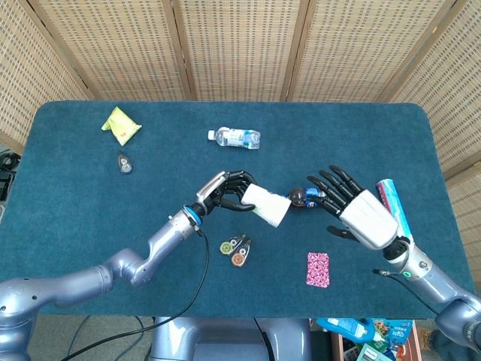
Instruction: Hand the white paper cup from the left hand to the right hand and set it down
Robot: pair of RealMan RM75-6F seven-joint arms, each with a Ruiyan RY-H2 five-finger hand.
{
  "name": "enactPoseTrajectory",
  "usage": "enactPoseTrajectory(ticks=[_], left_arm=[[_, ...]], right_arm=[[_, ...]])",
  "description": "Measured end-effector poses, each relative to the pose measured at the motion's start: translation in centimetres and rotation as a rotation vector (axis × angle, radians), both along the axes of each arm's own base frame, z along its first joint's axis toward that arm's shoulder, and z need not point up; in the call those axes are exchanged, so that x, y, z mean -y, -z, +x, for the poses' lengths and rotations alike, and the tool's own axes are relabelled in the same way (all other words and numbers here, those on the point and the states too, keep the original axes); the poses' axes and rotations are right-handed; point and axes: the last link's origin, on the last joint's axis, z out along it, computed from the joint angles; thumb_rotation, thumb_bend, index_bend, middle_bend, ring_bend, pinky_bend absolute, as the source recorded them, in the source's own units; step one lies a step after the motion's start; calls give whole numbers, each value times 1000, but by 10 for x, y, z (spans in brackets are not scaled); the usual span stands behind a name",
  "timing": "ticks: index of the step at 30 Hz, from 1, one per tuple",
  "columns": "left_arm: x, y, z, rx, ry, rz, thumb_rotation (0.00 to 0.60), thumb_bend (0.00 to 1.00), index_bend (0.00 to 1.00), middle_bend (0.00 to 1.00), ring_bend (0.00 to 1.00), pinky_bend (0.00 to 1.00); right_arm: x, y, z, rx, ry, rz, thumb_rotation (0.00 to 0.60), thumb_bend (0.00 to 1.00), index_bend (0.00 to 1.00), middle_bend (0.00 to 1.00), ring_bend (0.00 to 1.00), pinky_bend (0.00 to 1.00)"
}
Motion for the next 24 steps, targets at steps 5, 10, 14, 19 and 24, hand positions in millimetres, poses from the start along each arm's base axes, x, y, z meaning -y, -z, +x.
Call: enactPoseTrajectory(ticks=[5, 10, 14, 19, 24], left_arm=[[-1, 2, 4, 1, -6, -7, 600, 170, 538, 511, 478, 554], [-1, 4, 5, 6, -16, -14, 600, 170, 538, 511, 478, 555], [0, 6, 5, 7, -20, -21, 600, 170, 538, 511, 478, 555], [1, 7, 6, 13, -23, -30, 600, 170, 538, 511, 478, 555], [2, 9, 4, 13, -27, -38, 600, 170, 538, 511, 478, 555]], right_arm=[[6, 15, 20, 10, -48, 19, 600, 207, 316, 175, 85, 81], [12, 27, 32, 35, -72, 22, 600, 244, 332, 181, 95, 93], [17, 34, 39, 48, -81, 23, 600, 269, 337, 183, 98, 98], [26, 44, 44, 22, -94, 9, 600, 280, 366, 187, 101, 108], [32, 53, 47, 16, -106, 0, 600, 315, 435, 204, 116, 124]])
